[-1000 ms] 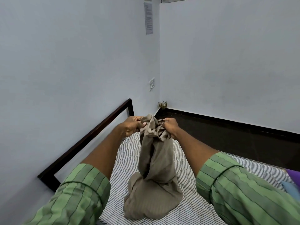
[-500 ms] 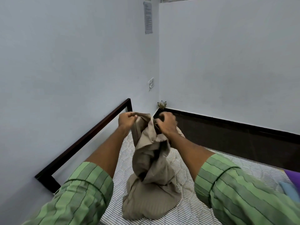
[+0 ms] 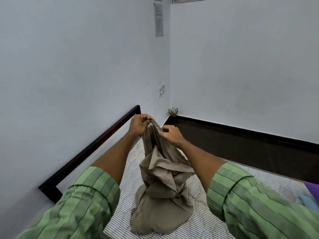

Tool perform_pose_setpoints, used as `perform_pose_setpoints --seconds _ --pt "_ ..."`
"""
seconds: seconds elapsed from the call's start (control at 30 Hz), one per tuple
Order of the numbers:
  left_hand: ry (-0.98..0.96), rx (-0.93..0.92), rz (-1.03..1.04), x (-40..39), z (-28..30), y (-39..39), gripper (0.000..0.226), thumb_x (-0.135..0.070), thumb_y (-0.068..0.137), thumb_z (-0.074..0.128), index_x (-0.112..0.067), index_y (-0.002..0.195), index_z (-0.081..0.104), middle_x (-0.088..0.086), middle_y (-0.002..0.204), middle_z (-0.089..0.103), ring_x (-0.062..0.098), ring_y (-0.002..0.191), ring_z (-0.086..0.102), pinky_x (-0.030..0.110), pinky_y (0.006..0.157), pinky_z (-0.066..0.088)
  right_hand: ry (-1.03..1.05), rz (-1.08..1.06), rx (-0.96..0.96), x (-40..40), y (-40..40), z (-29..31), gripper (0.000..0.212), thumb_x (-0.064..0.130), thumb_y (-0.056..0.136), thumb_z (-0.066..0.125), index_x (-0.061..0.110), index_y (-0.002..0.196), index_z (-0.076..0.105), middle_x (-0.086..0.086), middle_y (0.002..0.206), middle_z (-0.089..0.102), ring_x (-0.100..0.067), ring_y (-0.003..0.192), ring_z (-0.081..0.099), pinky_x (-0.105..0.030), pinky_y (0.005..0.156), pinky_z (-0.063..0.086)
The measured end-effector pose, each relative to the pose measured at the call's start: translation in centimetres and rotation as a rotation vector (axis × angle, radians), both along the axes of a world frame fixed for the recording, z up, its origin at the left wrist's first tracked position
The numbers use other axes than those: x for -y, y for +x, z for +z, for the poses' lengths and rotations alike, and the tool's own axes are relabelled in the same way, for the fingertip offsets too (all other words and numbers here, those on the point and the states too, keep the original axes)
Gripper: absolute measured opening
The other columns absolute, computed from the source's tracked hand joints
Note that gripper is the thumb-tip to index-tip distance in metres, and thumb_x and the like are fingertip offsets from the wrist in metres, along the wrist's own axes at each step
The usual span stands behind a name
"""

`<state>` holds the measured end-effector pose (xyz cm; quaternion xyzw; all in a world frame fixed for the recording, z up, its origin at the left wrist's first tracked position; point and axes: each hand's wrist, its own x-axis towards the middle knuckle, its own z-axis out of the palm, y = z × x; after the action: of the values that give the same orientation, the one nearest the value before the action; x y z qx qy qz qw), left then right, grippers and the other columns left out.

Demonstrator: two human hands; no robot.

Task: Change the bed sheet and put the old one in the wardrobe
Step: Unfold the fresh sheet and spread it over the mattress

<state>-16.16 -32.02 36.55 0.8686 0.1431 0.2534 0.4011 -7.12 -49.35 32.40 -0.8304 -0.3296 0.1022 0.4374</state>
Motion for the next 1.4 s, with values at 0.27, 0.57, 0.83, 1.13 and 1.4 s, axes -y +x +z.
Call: perform_pose_setpoints --seconds 0.27,0.57,0.83,1.13,1.4 --pt "-0.011 -0.059 -0.179 1.5 0.5 1.3 0.026 -0.001 0.085 0.079 -0.010 0.109 0.075 0.001 0.101 0.078 0.008 0.095 0.073 0.023 0.087 0.057 0.119 -0.057 0.055 -1.3 0.2 0.8 0.017 0.021 0.099 0.060 0.017 0.109 0.074 -0.005 0.102 0.076 -0.024 0.100 0.069 -0.041 0.086 0.054" --pt "0.007 -0.209 -0.069 2.6 0.5 1.7 0.034 -0.036 0.085 0.081 -0.019 0.061 0.065 -0.008 0.059 0.058 0.009 0.057 0.051 0.027 0.057 0.041 0.352 -0.133 -0.040 -1.0 1.0 3.9 0.018 0.030 0.095 0.060 0.022 0.090 0.075 0.004 0.088 0.075 -0.019 0.090 0.071 -0.048 0.085 0.057" --pt "-0.369 -0.012 -0.099 5.3 2.5 1.8 0.026 -0.031 0.101 0.061 -0.014 0.084 0.068 0.001 0.076 0.064 0.009 0.067 0.056 0.026 0.063 0.047 0.142 0.094 -0.148 1.6 2.2 5.1 0.022 0.030 0.088 0.076 0.013 0.077 0.068 0.007 0.069 0.065 -0.005 0.064 0.059 -0.024 0.065 0.047" --pt "-0.057 -0.210 -0.267 4.8 2.0 2.2 0.032 -0.042 0.085 0.083 -0.011 0.095 0.078 0.007 0.087 0.077 0.010 0.077 0.068 0.037 0.075 0.058 0.496 -0.106 -0.451 3.2 2.1 6.7 0.014 0.017 0.088 0.079 0.003 0.087 0.077 -0.006 0.083 0.078 -0.017 0.078 0.071 -0.033 0.081 0.058" --pt "0.308 -0.566 0.201 3.8 -0.6 2.9 0.022 -0.024 0.087 0.060 -0.009 0.101 0.067 0.010 0.101 0.070 0.033 0.097 0.069 0.038 0.081 0.056 0.688 0.236 -1.039 4.4 1.7 12.6 0.025 0.022 0.092 0.067 0.004 0.110 0.070 -0.015 0.096 0.075 -0.027 0.086 0.074 -0.042 0.085 0.059"
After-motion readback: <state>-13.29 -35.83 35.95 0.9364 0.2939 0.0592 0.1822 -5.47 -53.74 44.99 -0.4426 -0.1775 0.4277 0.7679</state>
